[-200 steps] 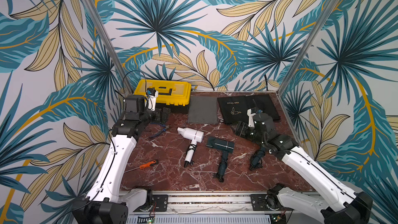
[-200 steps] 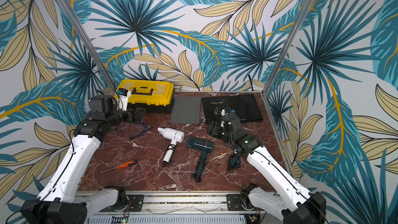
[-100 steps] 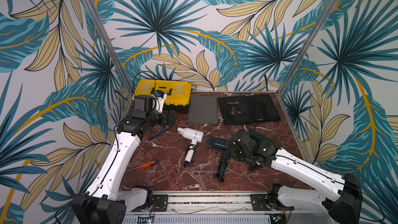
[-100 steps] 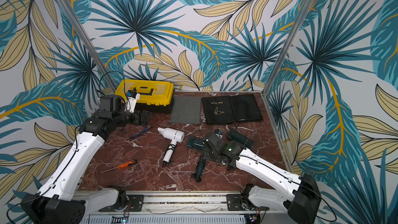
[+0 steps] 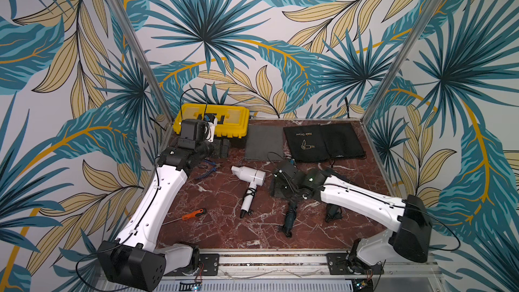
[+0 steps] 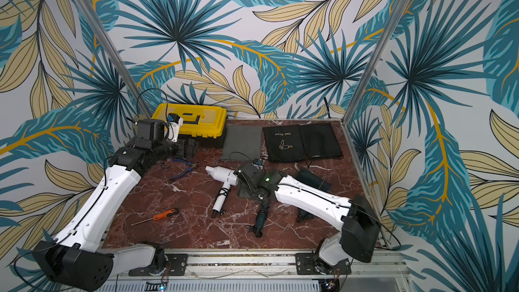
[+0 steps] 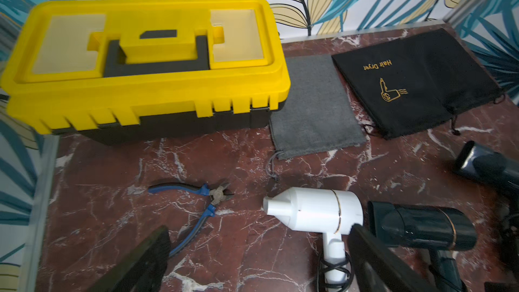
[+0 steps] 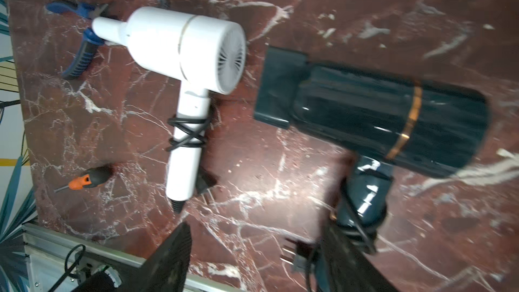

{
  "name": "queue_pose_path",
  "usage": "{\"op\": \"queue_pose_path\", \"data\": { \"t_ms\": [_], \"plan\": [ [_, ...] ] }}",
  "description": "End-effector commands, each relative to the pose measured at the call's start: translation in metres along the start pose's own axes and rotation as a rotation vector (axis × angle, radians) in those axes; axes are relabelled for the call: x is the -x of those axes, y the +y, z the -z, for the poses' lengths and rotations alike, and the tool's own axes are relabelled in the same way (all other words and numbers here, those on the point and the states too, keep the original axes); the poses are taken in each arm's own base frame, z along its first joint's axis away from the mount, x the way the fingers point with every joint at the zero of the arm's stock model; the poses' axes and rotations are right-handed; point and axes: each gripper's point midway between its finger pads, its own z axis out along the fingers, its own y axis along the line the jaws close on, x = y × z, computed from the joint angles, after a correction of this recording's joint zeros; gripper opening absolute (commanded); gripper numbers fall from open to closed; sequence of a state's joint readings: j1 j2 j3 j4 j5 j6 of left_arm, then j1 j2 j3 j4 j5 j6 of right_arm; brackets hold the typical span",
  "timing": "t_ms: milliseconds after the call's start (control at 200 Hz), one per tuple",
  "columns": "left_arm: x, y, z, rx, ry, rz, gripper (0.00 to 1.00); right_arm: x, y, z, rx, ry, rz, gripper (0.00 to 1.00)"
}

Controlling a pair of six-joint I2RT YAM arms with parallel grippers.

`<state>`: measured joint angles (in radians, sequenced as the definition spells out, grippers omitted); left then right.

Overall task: Pack away hair dryers
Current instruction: Pick up the hair dryer from the center of the board.

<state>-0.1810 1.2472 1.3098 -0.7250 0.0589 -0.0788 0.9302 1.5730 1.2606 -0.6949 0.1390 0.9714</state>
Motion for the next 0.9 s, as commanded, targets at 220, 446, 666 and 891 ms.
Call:
{"op": "queue_pose_path", "data": {
  "t_ms": [220,446,666,891],
  "plan": [
    [0.035,0.050,0.024,0.160,-0.119,0.150,0.99,-0.029,0.056,-0.065,-0.032,0.125,0.052,0.75],
    [0.035,0.048,0.013,0.134,-0.095,0.117,0.99,-0.048,0.046,-0.093,-0.129,0.152,0.073,0.74],
    [0.035,0.043,0.010,0.103,-0.100,0.115,1.00,-0.047,0.046,-0.107,-0.165,0.134,0.110,0.74],
    [0.041,0.036,0.018,0.068,-0.126,0.081,1.00,-0.045,0.054,-0.117,-0.157,0.135,0.133,0.73]
  ]
}}
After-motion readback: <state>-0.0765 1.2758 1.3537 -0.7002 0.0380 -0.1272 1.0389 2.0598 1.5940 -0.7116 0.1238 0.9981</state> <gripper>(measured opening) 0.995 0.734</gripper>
